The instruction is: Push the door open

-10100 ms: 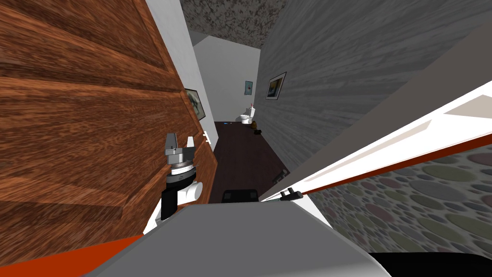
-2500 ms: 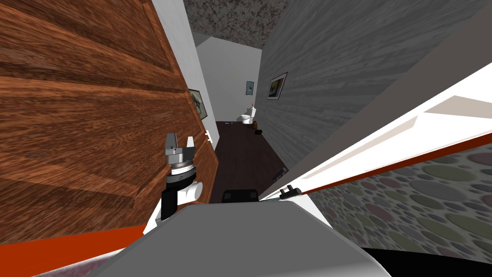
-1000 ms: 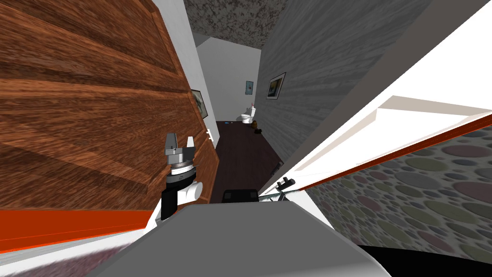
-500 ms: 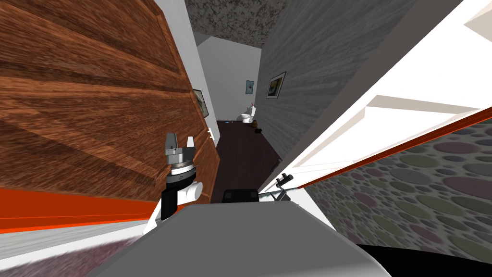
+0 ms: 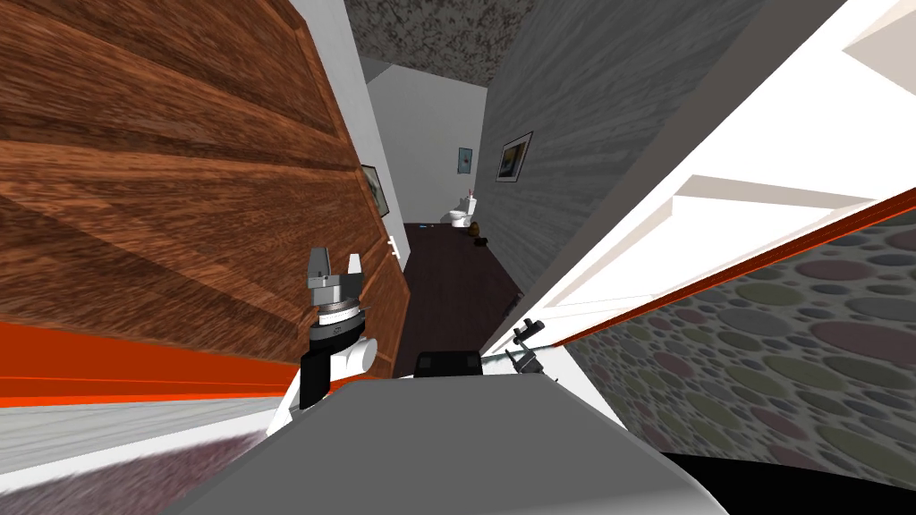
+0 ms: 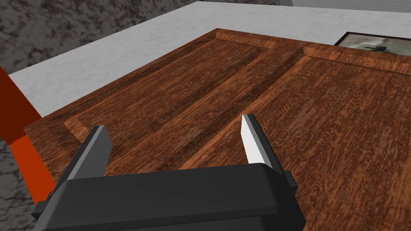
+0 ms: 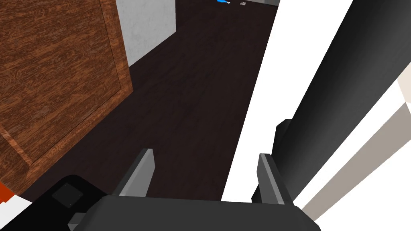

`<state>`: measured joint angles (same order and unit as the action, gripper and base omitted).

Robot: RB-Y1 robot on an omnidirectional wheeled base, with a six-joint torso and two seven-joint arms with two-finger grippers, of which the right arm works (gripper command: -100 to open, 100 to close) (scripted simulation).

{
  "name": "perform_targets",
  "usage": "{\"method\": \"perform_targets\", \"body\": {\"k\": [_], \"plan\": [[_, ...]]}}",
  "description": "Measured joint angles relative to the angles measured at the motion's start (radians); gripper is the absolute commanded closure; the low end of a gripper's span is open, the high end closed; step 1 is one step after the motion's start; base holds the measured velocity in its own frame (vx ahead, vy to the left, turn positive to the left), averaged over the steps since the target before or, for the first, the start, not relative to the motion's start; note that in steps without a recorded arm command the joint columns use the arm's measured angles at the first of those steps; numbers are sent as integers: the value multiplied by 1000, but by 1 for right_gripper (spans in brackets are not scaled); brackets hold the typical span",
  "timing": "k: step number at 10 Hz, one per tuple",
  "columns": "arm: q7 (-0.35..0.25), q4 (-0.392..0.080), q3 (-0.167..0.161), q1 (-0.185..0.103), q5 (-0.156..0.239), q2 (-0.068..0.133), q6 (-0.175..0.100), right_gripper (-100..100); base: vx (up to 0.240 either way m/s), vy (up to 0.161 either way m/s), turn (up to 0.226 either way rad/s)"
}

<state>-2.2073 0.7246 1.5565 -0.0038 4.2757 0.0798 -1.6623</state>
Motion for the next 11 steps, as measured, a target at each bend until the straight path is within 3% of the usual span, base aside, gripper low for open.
{"method": "perform_targets", "body": {"k": [2,4,6,8,11], "plan": [[-5,-37,8,-4,29,18,1,-100,-47,-6,-13],[-26,5,16,2,46,2,-14,-100,-49,-17,-32],[-58,21,31,-9,87,6,-18,-100,-81,-31,-9],[-73,-4,43,-15,126,18,-19,-100,-83,-11,-11],[-129,20,62,-21,188,5,-37,-100,-164,5,-28]]}}
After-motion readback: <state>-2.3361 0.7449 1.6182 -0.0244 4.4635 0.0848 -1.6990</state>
